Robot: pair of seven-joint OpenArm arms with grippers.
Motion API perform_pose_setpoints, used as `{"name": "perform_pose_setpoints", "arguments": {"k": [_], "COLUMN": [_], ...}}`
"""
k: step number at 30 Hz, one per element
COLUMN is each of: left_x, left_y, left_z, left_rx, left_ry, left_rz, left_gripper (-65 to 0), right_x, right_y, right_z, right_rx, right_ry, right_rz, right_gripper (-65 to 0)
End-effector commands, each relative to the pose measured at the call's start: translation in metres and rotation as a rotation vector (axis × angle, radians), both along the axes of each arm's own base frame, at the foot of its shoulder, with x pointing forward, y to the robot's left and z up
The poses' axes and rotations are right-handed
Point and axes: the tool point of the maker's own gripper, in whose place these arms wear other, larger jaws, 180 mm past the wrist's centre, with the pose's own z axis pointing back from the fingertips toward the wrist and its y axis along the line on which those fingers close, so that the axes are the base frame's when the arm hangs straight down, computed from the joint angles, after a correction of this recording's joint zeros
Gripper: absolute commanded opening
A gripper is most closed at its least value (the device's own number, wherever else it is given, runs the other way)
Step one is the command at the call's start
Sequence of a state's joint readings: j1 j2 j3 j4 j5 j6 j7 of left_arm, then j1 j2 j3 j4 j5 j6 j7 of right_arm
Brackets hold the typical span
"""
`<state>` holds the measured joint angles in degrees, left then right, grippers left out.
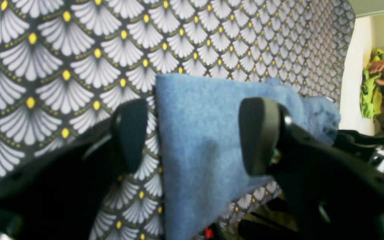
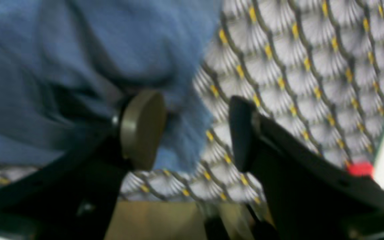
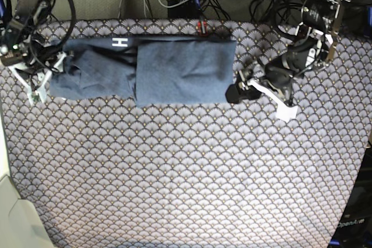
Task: Fold the T-shirt properly
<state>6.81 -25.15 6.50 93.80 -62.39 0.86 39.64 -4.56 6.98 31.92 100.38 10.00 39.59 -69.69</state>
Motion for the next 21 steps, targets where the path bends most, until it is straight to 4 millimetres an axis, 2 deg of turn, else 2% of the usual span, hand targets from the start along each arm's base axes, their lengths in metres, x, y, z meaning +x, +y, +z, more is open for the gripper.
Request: {"name": "perform_pose_setpoints", "arguments": {"k": [1, 7, 13, 21], "left_x": [0.008, 0.008, 0.01, 0.01], "left_y": [0.002, 0.003, -0.001, -0.001], "left_z": [0.014, 0.014, 0.016, 0.016], "left_rx": [-0.008, -0.006, -0.013, -0.013], "left_ry": [-0.047, -0.047, -0.052, -0.053], "left_rz": [-0.002, -0.002, -0.005, -0.004], "left_gripper": [-22.4, -22.4, -22.4, -22.4], "right_x": [0.004, 0.01, 0.01, 0.005], "right_y": [-0.011, -0.027, -0.03, -0.026], "right_z": [0.013, 0.032, 0.033, 0.002], "right_rx": [-0.013, 0.057, 0.07, 0.152], "right_ry": [-0.031, -0.078, -0.089, -0.017], "right_rz": [-0.003, -0.057, -0.065, -0.091], "right_gripper": [-28.7, -28.7, -28.7, -28.7]}}
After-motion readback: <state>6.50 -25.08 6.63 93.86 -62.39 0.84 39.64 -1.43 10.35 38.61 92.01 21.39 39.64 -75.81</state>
